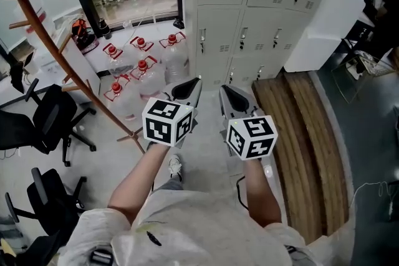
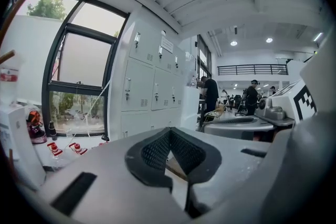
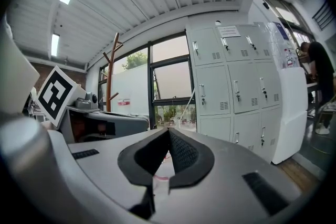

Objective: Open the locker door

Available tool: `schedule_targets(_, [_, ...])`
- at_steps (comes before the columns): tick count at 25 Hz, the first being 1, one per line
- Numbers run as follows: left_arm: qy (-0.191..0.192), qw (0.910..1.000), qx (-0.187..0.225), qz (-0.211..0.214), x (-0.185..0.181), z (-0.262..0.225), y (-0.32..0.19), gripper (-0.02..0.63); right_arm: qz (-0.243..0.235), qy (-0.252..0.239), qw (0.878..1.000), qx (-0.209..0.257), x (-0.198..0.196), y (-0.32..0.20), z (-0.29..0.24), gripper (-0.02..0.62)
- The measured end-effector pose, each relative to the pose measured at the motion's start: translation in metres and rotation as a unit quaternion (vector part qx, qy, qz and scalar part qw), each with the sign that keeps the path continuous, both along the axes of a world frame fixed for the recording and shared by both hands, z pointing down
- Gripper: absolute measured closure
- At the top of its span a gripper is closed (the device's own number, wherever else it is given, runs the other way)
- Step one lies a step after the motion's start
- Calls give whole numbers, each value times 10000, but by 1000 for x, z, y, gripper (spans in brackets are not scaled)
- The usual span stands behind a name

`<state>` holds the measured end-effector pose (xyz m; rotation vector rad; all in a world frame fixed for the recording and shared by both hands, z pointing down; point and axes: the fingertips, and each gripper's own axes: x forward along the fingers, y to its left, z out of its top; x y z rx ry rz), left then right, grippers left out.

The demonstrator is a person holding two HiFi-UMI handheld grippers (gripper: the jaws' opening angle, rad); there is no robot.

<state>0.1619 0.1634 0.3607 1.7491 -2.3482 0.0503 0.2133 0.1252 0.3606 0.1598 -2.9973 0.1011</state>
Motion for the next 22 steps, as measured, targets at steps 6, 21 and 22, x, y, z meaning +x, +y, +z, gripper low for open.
schedule_targets(6, [32, 9999, 113, -30, -64, -1, -15, 600, -19, 41, 9999, 95, -64, -12, -2, 592])
schedule_targets(21, [132, 9994, 256, -170, -207, -17, -17, 600, -176, 103, 9996, 198, -211, -14, -18, 592])
schedule_targets(22, [142, 9994, 267, -193, -215, -17, -16, 600, -200, 108, 9995, 201, -219, -13, -18, 592])
